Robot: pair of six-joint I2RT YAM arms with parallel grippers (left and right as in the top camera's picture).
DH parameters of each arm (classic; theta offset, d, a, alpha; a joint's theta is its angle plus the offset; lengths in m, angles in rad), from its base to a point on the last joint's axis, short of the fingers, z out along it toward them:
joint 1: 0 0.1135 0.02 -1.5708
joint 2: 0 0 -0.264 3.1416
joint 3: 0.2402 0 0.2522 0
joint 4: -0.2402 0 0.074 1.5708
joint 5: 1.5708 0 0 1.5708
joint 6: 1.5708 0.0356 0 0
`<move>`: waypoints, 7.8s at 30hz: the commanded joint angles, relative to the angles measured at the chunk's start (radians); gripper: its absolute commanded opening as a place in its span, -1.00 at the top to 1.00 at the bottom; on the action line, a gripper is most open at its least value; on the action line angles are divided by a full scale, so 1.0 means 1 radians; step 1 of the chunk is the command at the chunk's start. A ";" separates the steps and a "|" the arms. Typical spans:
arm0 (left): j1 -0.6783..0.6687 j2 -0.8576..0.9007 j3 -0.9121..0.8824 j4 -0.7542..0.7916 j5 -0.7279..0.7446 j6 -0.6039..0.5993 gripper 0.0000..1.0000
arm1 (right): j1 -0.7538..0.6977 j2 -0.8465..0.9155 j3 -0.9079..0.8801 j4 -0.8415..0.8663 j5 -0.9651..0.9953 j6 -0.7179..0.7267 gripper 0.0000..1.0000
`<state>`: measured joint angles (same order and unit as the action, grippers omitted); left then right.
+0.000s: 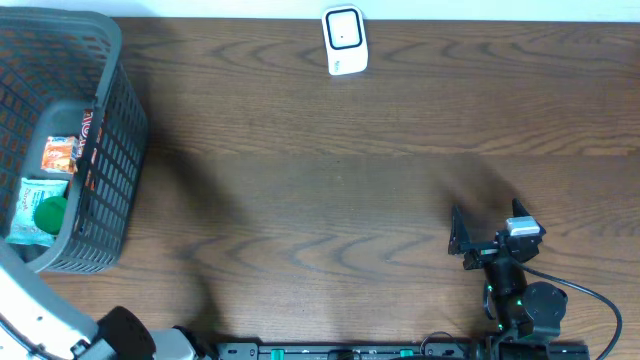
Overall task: Scan the item barcode
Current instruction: 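Raise the left gripper over the basket and look down inside, then lower the left gripper into the basket and grasp the green-capped bottle, then lift the bottle out and carry it toward the scanner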
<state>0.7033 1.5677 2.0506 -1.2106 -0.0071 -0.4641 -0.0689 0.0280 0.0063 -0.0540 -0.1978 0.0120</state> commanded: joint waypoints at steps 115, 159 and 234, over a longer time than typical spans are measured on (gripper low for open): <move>0.052 0.460 -0.315 -0.017 -0.029 -0.024 -0.96 | 0.005 -0.002 -0.001 -0.003 -0.006 0.010 -0.98; 0.052 0.462 -0.573 0.207 -0.026 -0.028 -0.89 | 0.005 -0.002 -0.001 -0.003 -0.006 0.010 -0.99; -0.257 -0.330 -0.484 0.544 0.637 -0.184 -0.34 | 0.005 -0.002 -0.001 -0.003 -0.006 0.010 -0.98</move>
<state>0.5602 1.2140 1.5513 -0.6548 0.5934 -0.6731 -0.0689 0.0280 0.0063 -0.0540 -0.1978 0.0120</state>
